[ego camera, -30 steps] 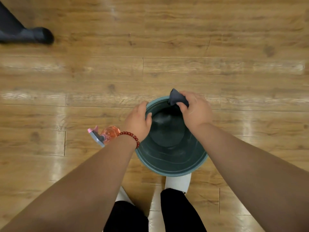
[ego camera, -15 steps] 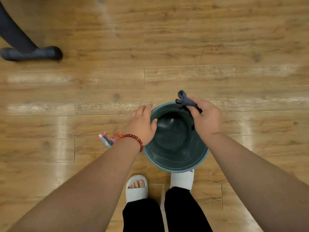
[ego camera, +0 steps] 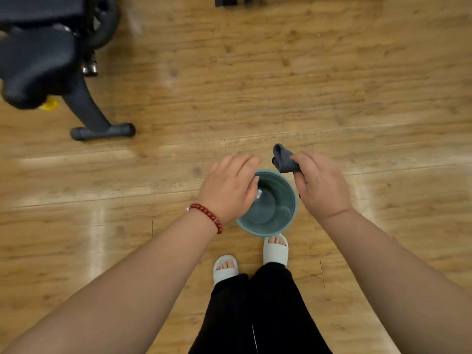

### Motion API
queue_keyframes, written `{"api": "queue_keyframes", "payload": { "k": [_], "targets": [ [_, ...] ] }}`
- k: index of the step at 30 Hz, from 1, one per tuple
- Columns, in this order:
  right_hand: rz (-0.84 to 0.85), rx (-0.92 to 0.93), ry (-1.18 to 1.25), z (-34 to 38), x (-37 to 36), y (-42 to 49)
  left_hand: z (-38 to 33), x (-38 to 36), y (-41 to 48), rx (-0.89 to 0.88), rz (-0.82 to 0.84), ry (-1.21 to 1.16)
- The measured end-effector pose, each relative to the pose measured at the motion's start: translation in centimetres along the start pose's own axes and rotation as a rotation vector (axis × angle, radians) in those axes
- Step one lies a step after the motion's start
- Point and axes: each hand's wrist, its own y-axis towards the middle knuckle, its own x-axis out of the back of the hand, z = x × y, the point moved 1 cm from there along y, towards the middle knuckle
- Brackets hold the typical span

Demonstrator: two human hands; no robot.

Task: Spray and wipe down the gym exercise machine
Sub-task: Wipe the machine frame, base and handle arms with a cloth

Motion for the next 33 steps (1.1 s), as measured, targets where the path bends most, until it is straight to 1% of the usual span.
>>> {"api": "queue_keyframes", "payload": {
  "k": [2, 4, 7, 10, 13, 15, 19, 22, 27, 33],
  "targets": [
    [-0.058, 0.046, -0.013, 2.7, 4.2, -0.9, -2.3, 3.9, -0.9, -0.083, -0.057, 0.000],
    [-0.138, 0.092, -0.012, 5.1, 8.1, -2.3, -4.6, 7.5, -2.0, -0.152, -0.150, -0.008],
    [-0.247, 0.142, -0.011, 8.1, 13.7, -4.6, -8.3, 12.1, -3.5, -0.226, -0.266, -0.056],
    [-0.328, 0.191, -0.016, 10.4, 18.8, -6.6, -12.3, 15.3, -4.5, -0.307, -0.300, -0.110],
    [-0.357, 0.224, -0.022, 10.8, 22.7, -8.4, -16.2, 17.7, -4.4, -0.402, -0.307, -0.147],
    [-0.374, 0.224, -0.029, 9.6, 24.8, -9.3, -18.9, 18.6, -3.4, -0.477, -0.316, -0.148],
    [-0.443, 0.218, -0.052, 4.8, 29.2, -10.1, -24.6, 18.8, 0.7, -0.578, -0.375, -0.111],
    [-0.484, 0.216, -0.066, 1.2, 32.1, -9.8, -28.2, 17.8, 3.8, -0.567, -0.410, -0.075],
    [-0.464, 0.260, -0.092, -6.6, 38.0, -9.4, -35.2, 15.6, 9.6, -0.538, -0.474, -0.061],
    [-0.470, 0.270, -0.128, -14.4, 41.1, -6.6, -38.7, 13.7, 15.7, -0.476, -0.483, -0.025]
  ]
}}
